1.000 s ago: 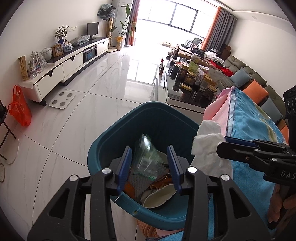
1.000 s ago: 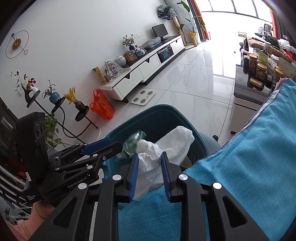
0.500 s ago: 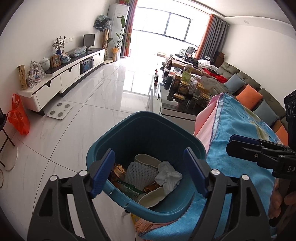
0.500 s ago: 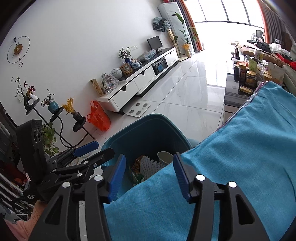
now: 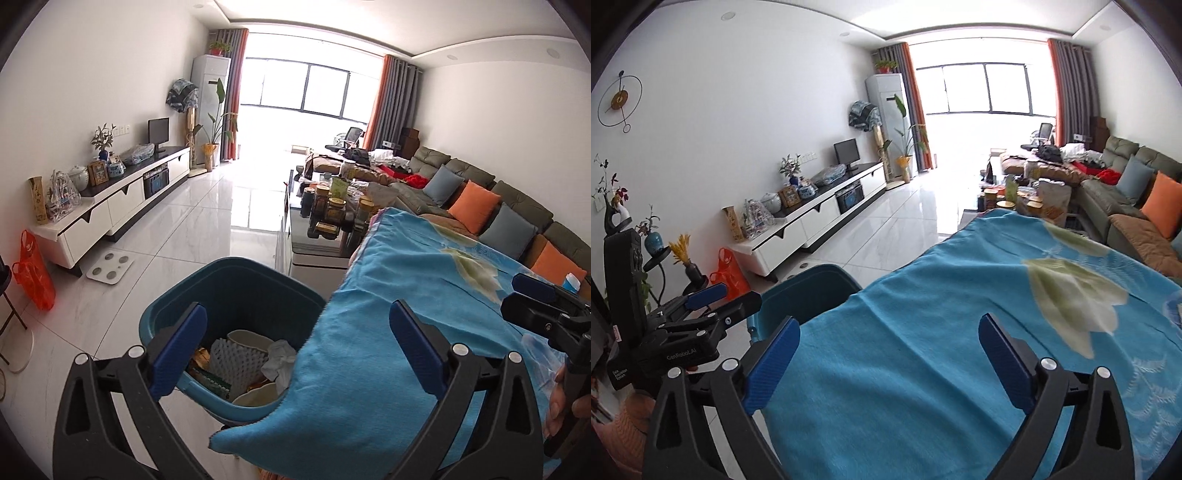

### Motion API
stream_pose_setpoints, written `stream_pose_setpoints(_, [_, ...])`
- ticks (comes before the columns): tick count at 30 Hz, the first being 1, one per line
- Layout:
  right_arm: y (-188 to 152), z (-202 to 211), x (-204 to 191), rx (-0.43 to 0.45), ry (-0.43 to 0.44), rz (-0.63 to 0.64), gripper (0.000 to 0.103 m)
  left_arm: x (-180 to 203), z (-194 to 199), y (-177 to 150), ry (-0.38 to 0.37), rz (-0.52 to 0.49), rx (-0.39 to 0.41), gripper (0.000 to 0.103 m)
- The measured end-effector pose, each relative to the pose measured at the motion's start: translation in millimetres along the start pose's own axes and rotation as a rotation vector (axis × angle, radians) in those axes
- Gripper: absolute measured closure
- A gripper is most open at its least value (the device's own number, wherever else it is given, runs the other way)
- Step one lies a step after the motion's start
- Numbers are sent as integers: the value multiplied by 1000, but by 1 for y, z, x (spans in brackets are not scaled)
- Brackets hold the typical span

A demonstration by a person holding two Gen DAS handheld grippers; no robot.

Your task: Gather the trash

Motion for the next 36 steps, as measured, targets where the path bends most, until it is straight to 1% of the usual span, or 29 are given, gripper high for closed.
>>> stream_pose_setpoints(4, [-9,29,26,44,-97,-15,7,37,6,-2,-35,-55,25,6])
stream_pose_setpoints(8, [-23,57,53,90,-195,-45,7,78,8,-5,-99,-91,34,6])
stream_pose_setpoints(13, [-40,91,82,134,-305,-73,7,119,12,-5,-150,-146,79,6])
stream_pose_setpoints(16, [-47,108,98,157,-347,-100,7,144,15,-3,-165,-175,113,6])
stream_pose_setpoints(22, [-59,133,121,196,-415,-147,7,188,21,-6,-208,-221,150,6])
stream_pose_setpoints(27, [-64,149,134,218,-473,-158,7,209,26,-7,-223,-236,176,6])
stream_pose_setpoints(34, [-69,168,146,251,-540,-170,7,225,38,-5,-254,-234,219,6])
stream_pose_setpoints(36, [-69,172,150,259,-552,-176,7,228,39,-5,-246,-238,232,6])
Point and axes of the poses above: each gripper's, at about its wrist camera, not at the fingertips, and z roughly against the way its jaws point, x to its right, y to its top, the point moved 7 cm from there along -z, roughly the way its jaws point
